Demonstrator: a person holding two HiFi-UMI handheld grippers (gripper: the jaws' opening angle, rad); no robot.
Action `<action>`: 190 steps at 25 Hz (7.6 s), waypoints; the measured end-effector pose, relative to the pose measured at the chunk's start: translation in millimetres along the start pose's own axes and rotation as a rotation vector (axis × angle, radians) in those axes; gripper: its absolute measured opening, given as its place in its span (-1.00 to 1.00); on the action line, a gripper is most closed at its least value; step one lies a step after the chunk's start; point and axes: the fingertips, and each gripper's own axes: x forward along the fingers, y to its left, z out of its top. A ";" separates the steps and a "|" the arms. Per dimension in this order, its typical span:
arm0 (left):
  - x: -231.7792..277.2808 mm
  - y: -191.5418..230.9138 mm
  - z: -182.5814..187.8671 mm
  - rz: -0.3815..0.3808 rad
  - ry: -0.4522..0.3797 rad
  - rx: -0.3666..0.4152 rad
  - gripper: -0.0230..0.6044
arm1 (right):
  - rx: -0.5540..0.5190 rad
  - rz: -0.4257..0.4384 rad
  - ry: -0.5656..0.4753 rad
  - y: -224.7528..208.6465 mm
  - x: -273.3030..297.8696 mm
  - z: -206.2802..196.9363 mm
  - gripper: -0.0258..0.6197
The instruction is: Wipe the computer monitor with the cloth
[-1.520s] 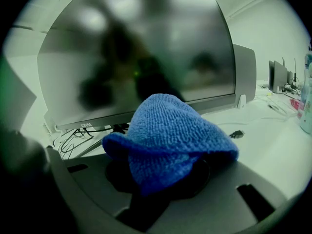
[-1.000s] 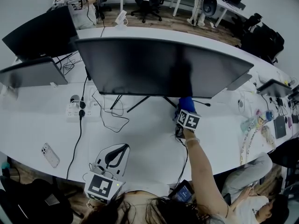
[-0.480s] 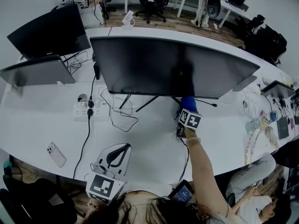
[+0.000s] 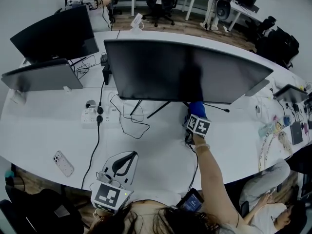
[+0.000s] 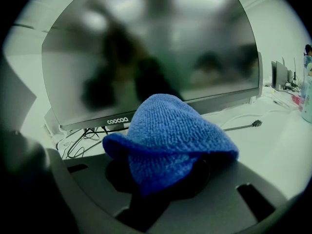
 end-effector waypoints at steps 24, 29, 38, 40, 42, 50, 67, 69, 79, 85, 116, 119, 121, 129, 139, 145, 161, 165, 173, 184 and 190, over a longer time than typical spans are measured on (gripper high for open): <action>2.5 -11.2 7.8 0.000 0.001 0.004 -0.90 | 0.048 0.033 0.000 32.5 6.2 -4.5 -0.61; 4.3 -17.4 17.7 0.028 0.000 -0.007 -0.90 | 0.061 0.050 0.016 36.5 9.6 -4.7 -0.61; 6.1 -26.8 22.3 0.086 0.001 0.004 -0.90 | 0.047 0.096 0.033 47.1 13.8 -8.0 -0.61; 6.7 -30.4 23.0 0.095 0.006 -0.012 -0.90 | 0.046 0.105 0.034 49.0 14.4 -8.0 -0.61; 7.8 -34.1 22.1 0.102 0.004 0.001 -0.90 | 0.044 0.116 0.035 50.5 15.1 -8.3 -0.61; 10.8 -47.7 24.1 0.143 0.007 -0.012 -0.90 | 0.033 0.163 0.042 57.3 17.0 -11.0 -0.61; 29.5 -54.7 28.9 0.130 -0.008 0.046 -0.90 | 0.008 0.219 0.052 72.3 24.3 -15.9 -0.61; 28.3 -52.5 29.4 0.121 -0.012 0.054 -0.90 | 0.009 0.214 0.049 73.1 24.4 -15.0 -0.61; 11.5 -28.4 28.1 0.089 -0.004 0.060 -0.90 | 0.013 0.176 0.046 82.0 23.3 -16.5 -0.61; 2.3 -14.9 27.3 0.072 0.000 0.049 -0.90 | 0.022 0.166 0.045 94.9 24.5 -17.8 -0.61; -19.5 24.4 21.8 0.037 -0.018 0.019 -0.90 | -0.011 0.156 0.072 144.9 27.7 -27.9 -0.61; -22.8 29.3 23.4 0.038 -0.019 0.002 -0.90 | -0.017 0.160 0.074 153.3 28.8 -29.0 -0.61; -24.2 32.1 23.4 0.038 -0.027 0.006 -0.90 | -0.017 0.160 0.074 157.3 29.4 -29.2 -0.61; -31.7 38.6 22.7 0.034 -0.036 0.021 -0.90 | -0.013 0.159 0.078 167.5 28.2 -29.7 -0.61; -43.4 46.4 22.2 0.041 -0.048 0.004 -0.90 | -0.037 0.160 0.085 181.2 26.4 -30.7 -0.61; -51.1 56.9 23.0 0.055 -0.058 -0.008 -0.90 | -0.056 0.163 0.093 194.3 28.3 -31.1 -0.61; -66.2 68.6 18.3 0.070 -0.082 -0.013 -0.90 | -0.078 0.192 0.101 227.0 28.9 -34.5 -0.61; -72.2 74.0 17.7 0.078 -0.084 -0.001 -0.90 | -0.081 0.197 0.102 235.7 29.2 -35.8 -0.61; -83.6 84.0 13.9 0.083 -0.081 -0.004 -0.90 | -0.088 0.202 0.100 249.7 30.3 -38.1 -0.61; -93.4 93.0 14.2 0.091 -0.088 -0.024 -0.90 | -0.108 0.215 0.102 268.9 30.6 -40.9 -0.61; -100.9 97.5 10.5 0.111 -0.081 -0.033 -0.90 | -0.121 0.228 0.104 281.6 32.5 -42.3 -0.61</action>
